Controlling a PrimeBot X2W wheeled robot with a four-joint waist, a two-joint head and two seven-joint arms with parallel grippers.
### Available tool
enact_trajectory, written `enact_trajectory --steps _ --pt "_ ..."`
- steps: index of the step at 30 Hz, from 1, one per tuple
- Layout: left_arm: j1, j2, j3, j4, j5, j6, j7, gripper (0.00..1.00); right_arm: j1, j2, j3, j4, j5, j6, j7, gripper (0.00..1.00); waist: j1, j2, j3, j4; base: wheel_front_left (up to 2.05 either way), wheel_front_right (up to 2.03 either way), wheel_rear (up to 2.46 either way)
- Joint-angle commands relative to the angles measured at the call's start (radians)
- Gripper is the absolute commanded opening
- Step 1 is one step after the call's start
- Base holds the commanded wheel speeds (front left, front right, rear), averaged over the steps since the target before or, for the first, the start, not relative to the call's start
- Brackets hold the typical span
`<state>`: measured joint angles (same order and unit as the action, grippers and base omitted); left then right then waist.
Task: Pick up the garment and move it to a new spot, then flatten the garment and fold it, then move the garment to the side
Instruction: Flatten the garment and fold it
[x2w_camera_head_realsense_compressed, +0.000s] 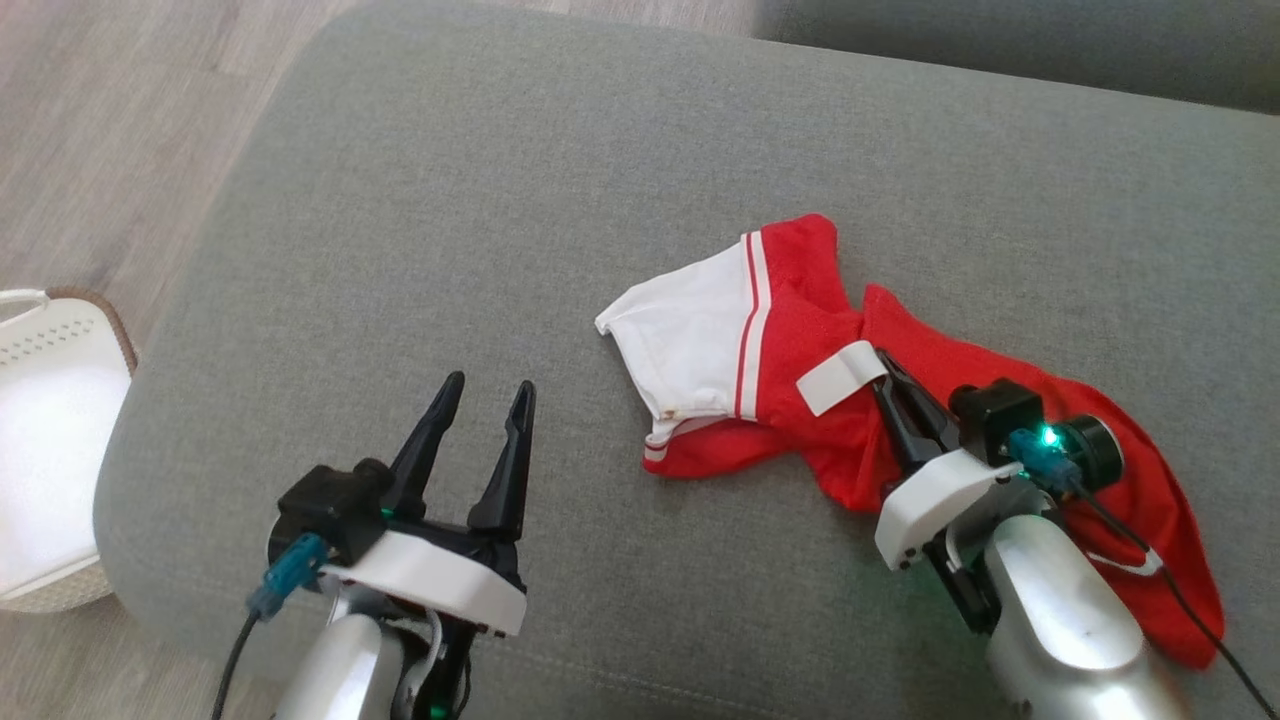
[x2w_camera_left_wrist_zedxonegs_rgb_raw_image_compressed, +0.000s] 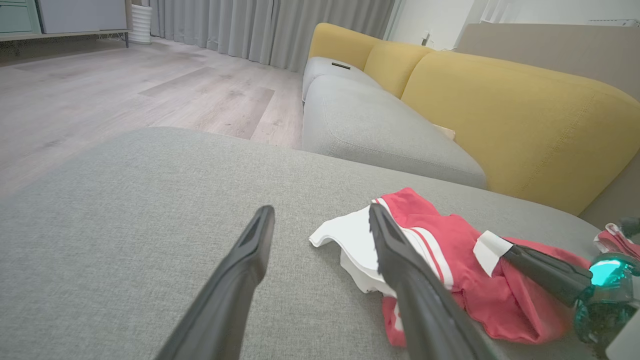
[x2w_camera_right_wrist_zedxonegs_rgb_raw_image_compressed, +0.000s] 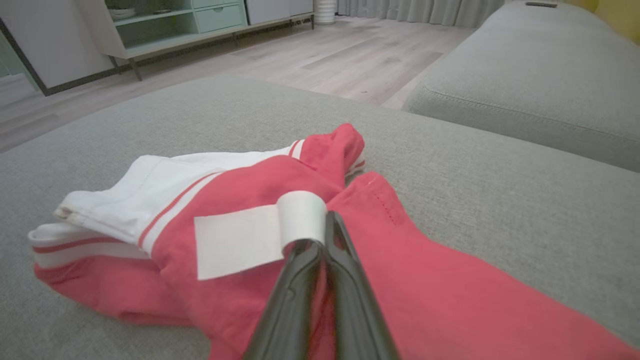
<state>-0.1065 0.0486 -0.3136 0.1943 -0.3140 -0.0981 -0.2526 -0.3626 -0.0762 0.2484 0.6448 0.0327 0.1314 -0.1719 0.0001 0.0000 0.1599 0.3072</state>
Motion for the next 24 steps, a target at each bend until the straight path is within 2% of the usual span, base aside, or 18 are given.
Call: enact_trajectory --steps 1,7,11,17,24 --pt "-0.037 0.002 0.026 -0.035 -0.003 0.002 -0.009 1.00 -0.042 0.010 0.017 -0.020 0.001 -0.001 -0.028 0.00 -0.0001 0.0000 -0.006 -0.004 0.00 0.00 0.00" --pt "-0.021 0.002 0.031 -0.026 0.003 0.004 -0.009 1.00 -0.065 0.010 -0.015 -0.036 0.038 -0.001 -0.050 0.00 -0.0001 0.0000 -0.033 -0.024 0.00 0.00 0.00" --pt "-0.014 0.002 0.033 -0.026 0.005 0.004 -0.009 1.00 -0.112 -0.008 -0.068 -0.061 0.076 -0.001 -0.024 0.00 -0.0001 0.0000 -0.043 -0.038 0.00 0.00 0.00" --pt "-0.029 0.002 0.016 -0.036 -0.003 0.003 -0.009 1.00 -0.237 -0.063 -0.168 -0.068 0.095 -0.001 0.068 0.00 -0.0001 0.0000 -0.017 -0.040 0.00 0.00 0.00" --pt "-0.055 0.002 -0.014 -0.039 -0.021 0.002 -0.009 1.00 -0.435 -0.136 -0.357 0.023 0.014 -0.001 0.197 0.00 -0.0001 0.0000 0.047 -0.003 0.00 0.00 0.00"
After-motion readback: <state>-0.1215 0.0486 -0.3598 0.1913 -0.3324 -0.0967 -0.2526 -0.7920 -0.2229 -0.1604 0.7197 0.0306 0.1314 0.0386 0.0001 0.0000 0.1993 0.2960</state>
